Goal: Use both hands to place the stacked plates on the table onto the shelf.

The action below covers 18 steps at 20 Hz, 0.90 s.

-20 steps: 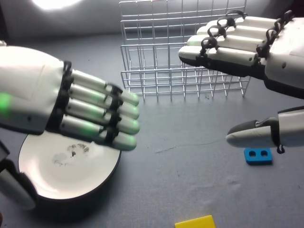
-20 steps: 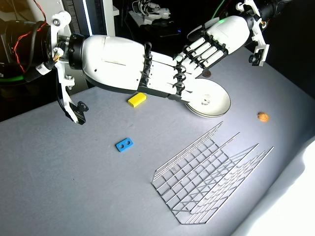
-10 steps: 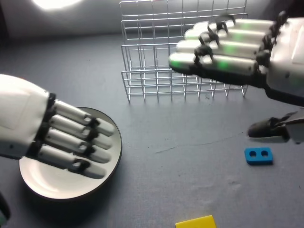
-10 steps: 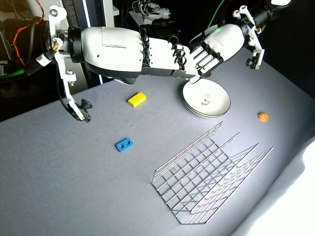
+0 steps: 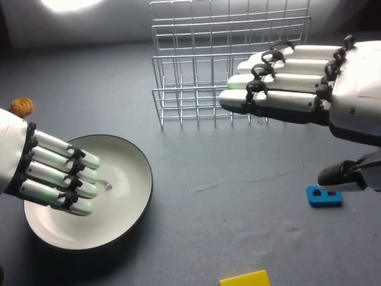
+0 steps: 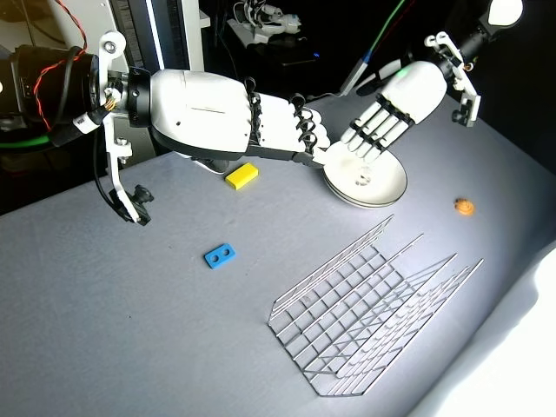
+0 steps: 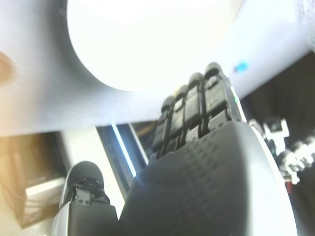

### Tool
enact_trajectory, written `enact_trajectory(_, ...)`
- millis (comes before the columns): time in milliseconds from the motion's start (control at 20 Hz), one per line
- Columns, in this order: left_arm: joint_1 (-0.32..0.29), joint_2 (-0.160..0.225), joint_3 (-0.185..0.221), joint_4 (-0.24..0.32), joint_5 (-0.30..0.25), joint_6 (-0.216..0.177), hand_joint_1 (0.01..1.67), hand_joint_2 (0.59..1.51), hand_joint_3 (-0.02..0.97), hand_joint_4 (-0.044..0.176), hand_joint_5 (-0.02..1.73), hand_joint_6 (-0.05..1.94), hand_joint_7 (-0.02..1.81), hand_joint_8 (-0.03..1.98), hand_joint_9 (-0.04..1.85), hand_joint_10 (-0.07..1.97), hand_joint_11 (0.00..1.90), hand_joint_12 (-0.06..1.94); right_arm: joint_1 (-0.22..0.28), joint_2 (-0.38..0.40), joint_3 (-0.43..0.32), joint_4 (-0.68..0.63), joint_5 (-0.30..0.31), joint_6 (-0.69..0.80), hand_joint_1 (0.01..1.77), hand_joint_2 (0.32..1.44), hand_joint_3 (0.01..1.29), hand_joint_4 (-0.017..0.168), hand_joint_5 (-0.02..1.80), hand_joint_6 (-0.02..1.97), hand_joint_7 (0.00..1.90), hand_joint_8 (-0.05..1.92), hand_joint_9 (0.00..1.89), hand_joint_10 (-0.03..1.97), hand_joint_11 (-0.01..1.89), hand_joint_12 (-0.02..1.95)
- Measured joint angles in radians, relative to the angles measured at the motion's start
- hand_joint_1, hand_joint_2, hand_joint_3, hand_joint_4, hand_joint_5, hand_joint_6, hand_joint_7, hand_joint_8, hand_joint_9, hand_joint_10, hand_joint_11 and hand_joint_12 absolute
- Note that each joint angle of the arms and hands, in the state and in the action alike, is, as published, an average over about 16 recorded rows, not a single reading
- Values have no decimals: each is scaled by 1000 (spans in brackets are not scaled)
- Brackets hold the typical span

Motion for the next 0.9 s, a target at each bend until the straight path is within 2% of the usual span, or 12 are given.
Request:
enact_trajectory(500, 100, -69, 159, -31, 13, 14, 19, 1110, 29, 5, 20, 8, 12, -14, 21, 2, 15, -18, -6, -6, 0, -44, -21, -1, 1154, 985, 17, 1, 12, 20, 12, 11, 12, 5, 14, 241)
enact_trajectory(900, 147, -98, 227, -48, 6, 24, 18, 1116, 28, 5, 21, 5, 12, -13, 18, 3, 14, -19, -19, -12, 0, -73, -21, -29, 1090, 1010, 17, 1, 12, 20, 12, 11, 15, 5, 15, 226)
